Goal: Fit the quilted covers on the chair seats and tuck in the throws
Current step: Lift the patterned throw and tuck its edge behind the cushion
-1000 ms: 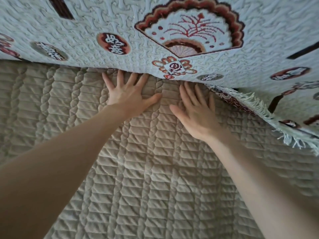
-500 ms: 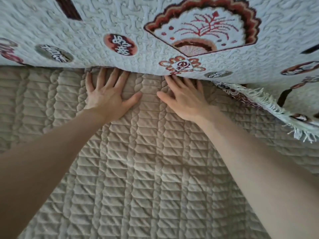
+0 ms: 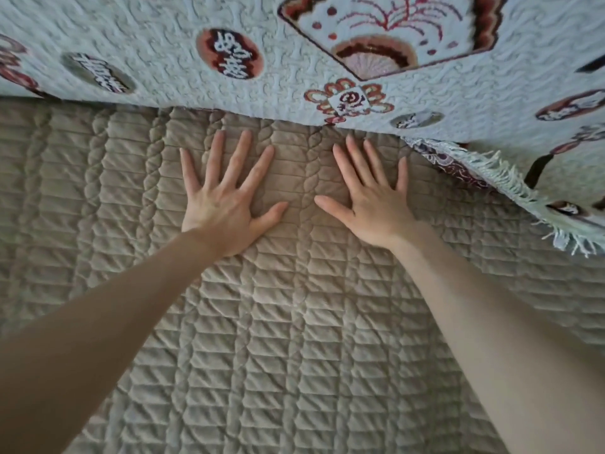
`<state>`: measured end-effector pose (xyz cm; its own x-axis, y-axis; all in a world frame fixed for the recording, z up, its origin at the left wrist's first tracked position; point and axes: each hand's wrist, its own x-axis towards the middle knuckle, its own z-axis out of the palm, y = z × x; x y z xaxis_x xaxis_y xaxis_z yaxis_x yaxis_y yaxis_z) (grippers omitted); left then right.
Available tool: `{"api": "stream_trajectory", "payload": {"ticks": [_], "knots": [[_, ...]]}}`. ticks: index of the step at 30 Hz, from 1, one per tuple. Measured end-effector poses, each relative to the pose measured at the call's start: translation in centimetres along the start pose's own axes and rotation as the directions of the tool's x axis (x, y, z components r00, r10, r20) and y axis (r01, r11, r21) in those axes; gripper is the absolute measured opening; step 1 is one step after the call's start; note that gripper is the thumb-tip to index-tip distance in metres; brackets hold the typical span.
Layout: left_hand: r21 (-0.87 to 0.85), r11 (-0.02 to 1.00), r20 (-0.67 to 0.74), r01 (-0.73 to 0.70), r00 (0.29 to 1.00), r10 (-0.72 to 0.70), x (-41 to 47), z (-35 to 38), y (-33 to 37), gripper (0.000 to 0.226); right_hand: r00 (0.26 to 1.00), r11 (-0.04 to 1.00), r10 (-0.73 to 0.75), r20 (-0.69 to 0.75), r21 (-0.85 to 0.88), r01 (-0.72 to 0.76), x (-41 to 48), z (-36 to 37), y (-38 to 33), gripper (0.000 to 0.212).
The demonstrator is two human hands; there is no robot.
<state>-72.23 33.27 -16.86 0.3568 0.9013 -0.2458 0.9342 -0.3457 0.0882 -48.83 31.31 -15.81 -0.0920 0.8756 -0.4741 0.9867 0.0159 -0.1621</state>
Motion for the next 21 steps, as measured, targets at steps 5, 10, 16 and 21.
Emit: {"api": "stream_trajectory", "payload": {"ticks": [5, 10, 16, 21], "knots": [[-0.102, 0.992, -0.095, -0.073, 0.993, 0.063, -4.6, 0.8, 2.9, 0.083, 0.991, 0.991, 0.04, -0.127, 0.133, -0.023, -5.2, 2.3, 0.5, 0.077], [-0.075, 0.997, -0.083, -0.02, 0.996, 0.014, -9.6, 3.4, 9.6, 0.084, 0.995, 0.994, 0.048, -0.086, 0.102, -0.039, -8.5, 4.8, 4.5, 0.081], [-0.078, 0.996, -0.068, 0.051, 0.996, -0.057, -6.3, 2.6, 12.2, 0.078, 0.994, 0.991, 0.055, -0.091, 0.128, -0.043, -9.8, 4.7, 4.3, 0.08], [0.008, 1.0, -0.06, 0.03, 0.998, -0.029, -5.5, 2.5, 13.6, 0.075, 0.997, 0.998, 0.059, -0.044, 0.019, -0.058, -10.9, 2.9, 8.9, 0.076]]}}
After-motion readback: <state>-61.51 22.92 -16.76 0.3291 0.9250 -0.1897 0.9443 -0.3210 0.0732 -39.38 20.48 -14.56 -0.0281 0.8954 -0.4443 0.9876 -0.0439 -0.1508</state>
